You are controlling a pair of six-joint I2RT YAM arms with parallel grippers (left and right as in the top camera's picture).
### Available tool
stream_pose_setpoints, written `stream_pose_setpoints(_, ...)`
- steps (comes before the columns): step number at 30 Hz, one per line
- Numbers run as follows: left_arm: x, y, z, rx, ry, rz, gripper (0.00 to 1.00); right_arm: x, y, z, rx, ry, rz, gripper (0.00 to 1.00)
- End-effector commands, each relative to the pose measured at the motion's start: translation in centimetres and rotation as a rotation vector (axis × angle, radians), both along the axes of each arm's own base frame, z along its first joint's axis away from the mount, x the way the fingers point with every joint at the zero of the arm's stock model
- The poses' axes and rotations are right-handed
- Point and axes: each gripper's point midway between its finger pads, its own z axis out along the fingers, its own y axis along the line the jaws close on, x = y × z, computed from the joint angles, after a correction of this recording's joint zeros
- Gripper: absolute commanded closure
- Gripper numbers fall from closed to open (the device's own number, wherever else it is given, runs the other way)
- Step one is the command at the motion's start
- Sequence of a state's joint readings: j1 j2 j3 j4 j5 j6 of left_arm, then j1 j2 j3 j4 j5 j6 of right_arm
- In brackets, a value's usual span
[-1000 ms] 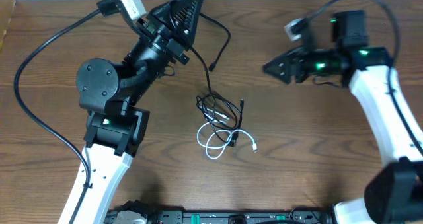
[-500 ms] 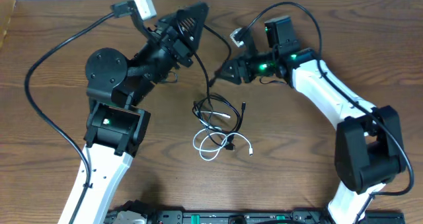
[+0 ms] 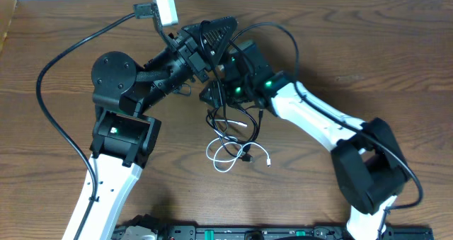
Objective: Untangle cables
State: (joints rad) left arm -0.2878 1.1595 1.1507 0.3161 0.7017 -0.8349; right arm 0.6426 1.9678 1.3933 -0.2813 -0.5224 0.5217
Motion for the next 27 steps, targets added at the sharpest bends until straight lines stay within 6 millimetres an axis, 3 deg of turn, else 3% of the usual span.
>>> stream_pose_setpoints(1, -0.8, 0.0, 1.2, -0.011, -0.027, -0.020, 0.93, -0.7, 1.0, -2.6, -0.037, 0.048, -0.004, 0.65)
stream_pose_setpoints(4, -0.8, 0.0, 1.2, -0.011, -0.027, -0.020, 0.93, -1.1, 1.4, -3.3, -0.044, 0.056, 0.005, 0.76)
stream_pose_setpoints(7, -0.8, 0.0, 1.0, -0.007, -0.017, -0.020, 0.92, -0.6, 0.9, -3.2, -0.042, 0.056, -0.007, 0.99)
stream_pose_setpoints(10, -0.5, -0.1, -0.4, 0.022, 0.031, -0.017, 0.93, 1.0, -1.1, -2.3, -0.038, 0.057, -0.056, 0.99)
stream_pose_setpoints(14, 0.1, 0.3, -5.4, 0.171, 0.152, 0.008, 0.92, 3.3, -5.8, 2.0, -0.031, 0.000, -0.121, 0.99)
stream_pose_setpoints(16, 0.5, 1.7, -9.1, 0.258, 0.270, 0.055, 0.92, 3.8, -9.0, 5.7, -0.026, -0.063, -0.154, 0.99)
stream_pose_setpoints(18, 0.3, 2.9, -11.7, 0.332, 0.337, 0.070, 0.93, 3.7, -11.1, 7.7, -0.030, -0.088, -0.176, 0.99)
stream_pose_setpoints(20, -0.1, 3.7, -13.6, 0.391, 0.384, 0.072, 0.93, 3.4, -12.2, 8.0, -0.046, -0.083, -0.182, 0.99)
stream_pose_setpoints(21, -0.2, 3.9, -14.1, 0.407, 0.397, 0.079, 0.93, 3.3, -12.4, 7.9, -0.053, -0.081, -0.178, 0.97)
stream_pose_setpoints(24, -0.5, 6.4, -18.2, 0.562, 0.512, 0.186, 0.93, 3.2, -13.3, 7.3, -0.091, -0.088, -0.162, 0.67)
stream_pose_setpoints(27, 0.0, 7.9, -20.2, 0.651, 0.555, 0.257, 0.93, 3.6, -14.2, 7.2, -0.096, -0.085, -0.180, 0.61)
